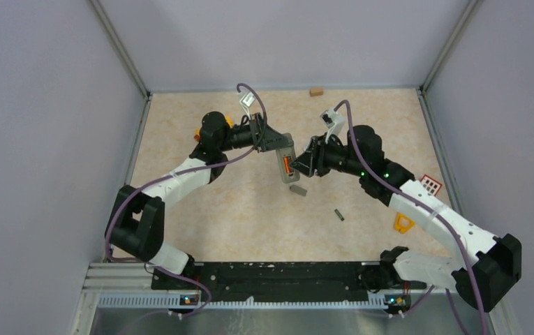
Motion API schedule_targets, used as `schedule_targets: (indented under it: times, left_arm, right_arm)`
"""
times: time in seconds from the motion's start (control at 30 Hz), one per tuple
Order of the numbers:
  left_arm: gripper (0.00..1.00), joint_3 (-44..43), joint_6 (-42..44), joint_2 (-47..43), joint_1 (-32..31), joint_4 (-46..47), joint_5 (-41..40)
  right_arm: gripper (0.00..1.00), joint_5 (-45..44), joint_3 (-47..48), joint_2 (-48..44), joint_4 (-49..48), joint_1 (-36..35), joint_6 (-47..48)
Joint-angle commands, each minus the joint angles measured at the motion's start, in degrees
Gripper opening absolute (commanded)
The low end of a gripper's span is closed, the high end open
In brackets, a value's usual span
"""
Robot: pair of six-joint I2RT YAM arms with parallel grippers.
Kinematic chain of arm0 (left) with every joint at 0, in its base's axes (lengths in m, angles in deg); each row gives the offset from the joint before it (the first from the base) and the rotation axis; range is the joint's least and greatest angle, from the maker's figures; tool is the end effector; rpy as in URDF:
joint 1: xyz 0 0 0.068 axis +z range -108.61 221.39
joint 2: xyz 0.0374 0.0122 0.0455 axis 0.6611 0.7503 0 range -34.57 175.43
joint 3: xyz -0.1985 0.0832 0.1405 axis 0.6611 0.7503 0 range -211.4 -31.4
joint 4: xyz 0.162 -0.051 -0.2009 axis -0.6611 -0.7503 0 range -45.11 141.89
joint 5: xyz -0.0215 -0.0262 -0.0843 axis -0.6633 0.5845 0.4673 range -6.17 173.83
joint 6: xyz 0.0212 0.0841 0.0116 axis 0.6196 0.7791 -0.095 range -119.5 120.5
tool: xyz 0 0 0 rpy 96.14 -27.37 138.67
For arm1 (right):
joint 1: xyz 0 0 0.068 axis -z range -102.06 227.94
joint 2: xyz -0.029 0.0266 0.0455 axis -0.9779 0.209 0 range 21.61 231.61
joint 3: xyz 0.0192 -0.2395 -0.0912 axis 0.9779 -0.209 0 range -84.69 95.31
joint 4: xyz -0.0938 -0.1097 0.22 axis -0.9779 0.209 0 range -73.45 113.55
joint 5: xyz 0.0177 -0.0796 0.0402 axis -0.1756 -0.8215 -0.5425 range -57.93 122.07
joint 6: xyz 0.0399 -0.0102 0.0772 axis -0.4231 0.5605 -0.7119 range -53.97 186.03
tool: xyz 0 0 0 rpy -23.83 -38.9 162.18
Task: Load the batteries into the remote control
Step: Load the battery into the remote control.
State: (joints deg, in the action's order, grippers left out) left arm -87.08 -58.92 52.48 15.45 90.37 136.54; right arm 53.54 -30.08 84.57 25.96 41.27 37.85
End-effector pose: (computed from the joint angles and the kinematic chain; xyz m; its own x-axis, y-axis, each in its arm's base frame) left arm 0.3051 -0.2169 0.2985 -0.7826 -0.1994 -0.5897 0.5919 0.0551 -0.8041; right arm 0.2232 0.2016 0.3130 -0.6101 0.0937 -0.7868 -0.6207 0.5606 0.5481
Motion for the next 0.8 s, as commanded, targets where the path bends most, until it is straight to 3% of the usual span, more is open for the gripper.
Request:
schedule_targets:
  times: [0.0,0.47,0.77]
  left_arm:
    - [0.0,-0.1,0.51,-4.36,-1.14,1.36,-2.8]
    - [0.0,0.08,5.38,-6.84,-1.04,-4.3,-7.51]
    - [0.0,1.94,6.66,-7.02,1.38,-4.99,-7.53]
  right_arm:
    - [0.44,-3.95,2.56,2.35,1.06,-1.8,0.81]
    - [0.42,-7.82,2.28,2.89,2.41,-2.36,-0.51]
    - [0.73,-4.53,-0.25,-3.71,-2.03,-2.27,-1.85]
